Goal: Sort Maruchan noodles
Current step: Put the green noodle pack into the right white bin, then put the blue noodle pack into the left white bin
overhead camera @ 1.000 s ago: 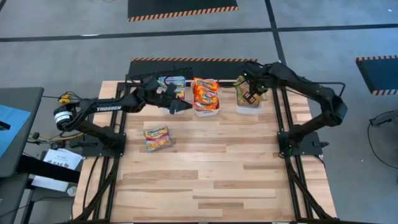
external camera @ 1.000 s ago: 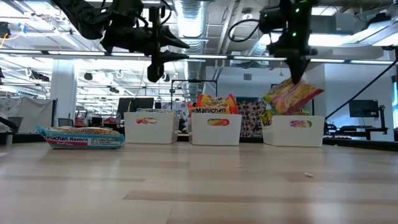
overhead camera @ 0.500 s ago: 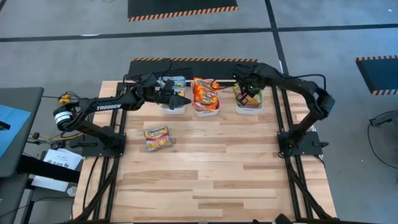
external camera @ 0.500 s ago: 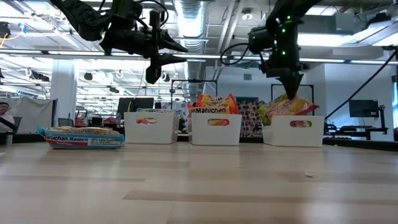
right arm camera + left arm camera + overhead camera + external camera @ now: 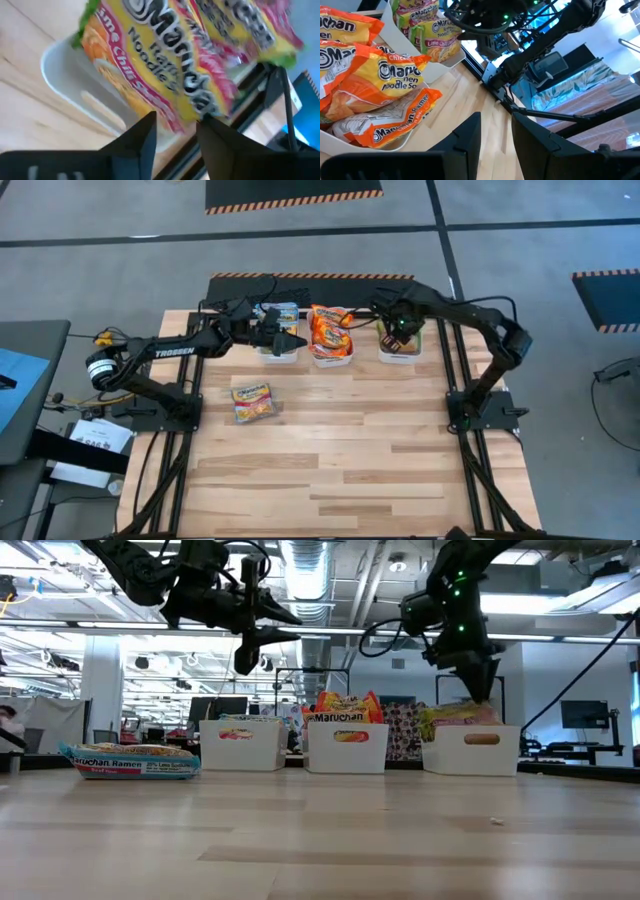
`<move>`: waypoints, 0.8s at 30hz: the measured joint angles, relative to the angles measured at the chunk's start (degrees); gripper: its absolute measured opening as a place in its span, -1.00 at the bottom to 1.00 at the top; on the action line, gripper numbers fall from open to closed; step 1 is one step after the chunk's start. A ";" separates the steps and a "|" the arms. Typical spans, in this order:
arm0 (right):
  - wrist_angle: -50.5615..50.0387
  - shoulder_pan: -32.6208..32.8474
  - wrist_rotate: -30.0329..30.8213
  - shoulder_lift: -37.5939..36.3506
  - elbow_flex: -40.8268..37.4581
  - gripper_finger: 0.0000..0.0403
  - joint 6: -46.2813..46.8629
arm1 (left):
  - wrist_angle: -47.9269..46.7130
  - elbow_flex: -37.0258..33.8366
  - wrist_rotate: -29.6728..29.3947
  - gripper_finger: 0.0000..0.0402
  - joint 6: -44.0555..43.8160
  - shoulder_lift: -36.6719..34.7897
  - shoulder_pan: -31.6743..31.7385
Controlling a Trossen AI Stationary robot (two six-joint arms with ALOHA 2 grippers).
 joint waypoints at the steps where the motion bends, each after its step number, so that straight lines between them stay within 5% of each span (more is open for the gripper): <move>1: -0.74 0.00 -0.02 -0.40 0.01 -0.20 0.58 | -0.01 0.00 0.01 -0.53 -0.01 0.00 0.08; 11: -5.98 0.12 -1.63 -1.15 0.04 -0.10 4.10 | 0.07 0.00 0.70 -0.53 -0.05 0.00 2.41; 16: -5.77 -0.26 -1.62 -2.60 0.00 -0.15 3.38 | -2.50 2.29 9.36 -0.53 -1.10 -0.14 5.11; 24: 1.22 -0.09 -1.57 -11.32 0.00 -0.17 3.00 | -17.90 12.22 9.76 -0.62 5.91 -2.65 5.45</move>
